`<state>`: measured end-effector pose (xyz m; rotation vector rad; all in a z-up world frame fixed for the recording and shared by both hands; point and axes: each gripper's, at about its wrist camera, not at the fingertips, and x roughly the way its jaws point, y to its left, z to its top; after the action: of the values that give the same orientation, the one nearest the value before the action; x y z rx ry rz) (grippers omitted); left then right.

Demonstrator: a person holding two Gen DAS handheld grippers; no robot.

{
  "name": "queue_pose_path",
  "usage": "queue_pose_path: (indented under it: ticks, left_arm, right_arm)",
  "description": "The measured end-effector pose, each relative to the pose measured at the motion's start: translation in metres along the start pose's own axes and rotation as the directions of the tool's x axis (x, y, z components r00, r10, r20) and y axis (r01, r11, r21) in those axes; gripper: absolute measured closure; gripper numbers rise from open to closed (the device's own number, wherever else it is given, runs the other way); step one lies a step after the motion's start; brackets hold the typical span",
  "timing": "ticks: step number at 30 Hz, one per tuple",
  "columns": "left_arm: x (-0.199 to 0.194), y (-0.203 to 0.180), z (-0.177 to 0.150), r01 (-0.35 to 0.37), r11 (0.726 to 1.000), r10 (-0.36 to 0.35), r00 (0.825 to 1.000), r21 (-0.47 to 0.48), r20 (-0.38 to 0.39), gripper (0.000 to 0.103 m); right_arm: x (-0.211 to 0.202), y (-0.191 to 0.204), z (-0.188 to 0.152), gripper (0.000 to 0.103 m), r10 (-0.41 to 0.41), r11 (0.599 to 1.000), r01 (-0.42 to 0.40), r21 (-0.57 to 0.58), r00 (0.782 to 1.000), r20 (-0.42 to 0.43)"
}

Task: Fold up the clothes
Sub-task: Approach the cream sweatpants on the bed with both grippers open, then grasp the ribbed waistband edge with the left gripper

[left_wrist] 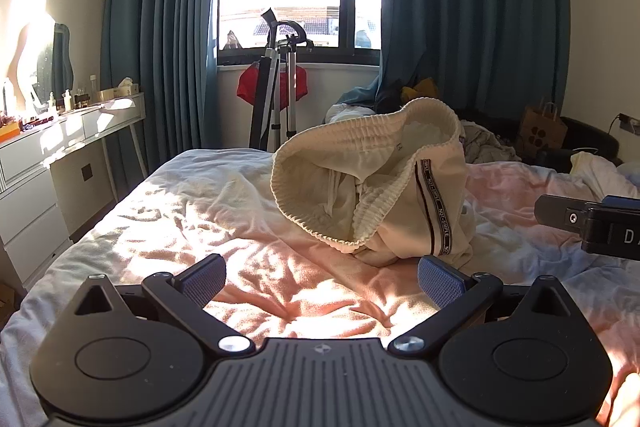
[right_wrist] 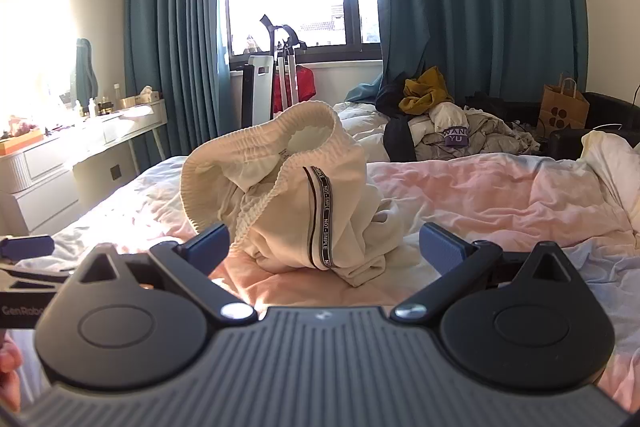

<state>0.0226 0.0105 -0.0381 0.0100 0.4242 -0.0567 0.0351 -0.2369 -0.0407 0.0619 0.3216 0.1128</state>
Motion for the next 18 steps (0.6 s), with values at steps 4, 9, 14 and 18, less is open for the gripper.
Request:
queue_pose_path:
  ticks: [4, 9, 14, 18]
  left_arm:
    - [0.0, 0.0, -0.002, 0.017, 1.0, -0.017, 1.0, 0.002, 0.002, 0.0]
    - [0.01, -0.009, -0.003, 0.028, 0.997, -0.027, 1.0, 0.071, -0.013, 0.0]
    - [0.038, -0.008, 0.009, -0.004, 0.995, 0.009, 0.999, 0.105, -0.04, 0.0]
    - [0.08, 0.001, 0.023, -0.039, 0.989, 0.051, 0.996, 0.146, -0.078, 0.0]
  right_arm:
    - [0.0, 0.0, -0.001, 0.0, 0.003, 1.0, -0.003, 0.001, 1.0, -0.006]
    - [0.001, -0.003, -0.001, 0.0, 0.009, 1.0, -0.009, 0.013, 1.0, -0.018]
    - [0.002, -0.008, -0.002, 0.0, 0.017, 0.999, -0.016, 0.033, 0.999, -0.029]
    - [0.004, -0.014, -0.004, 0.0, 0.021, 0.998, -0.019, 0.057, 0.999, -0.042]
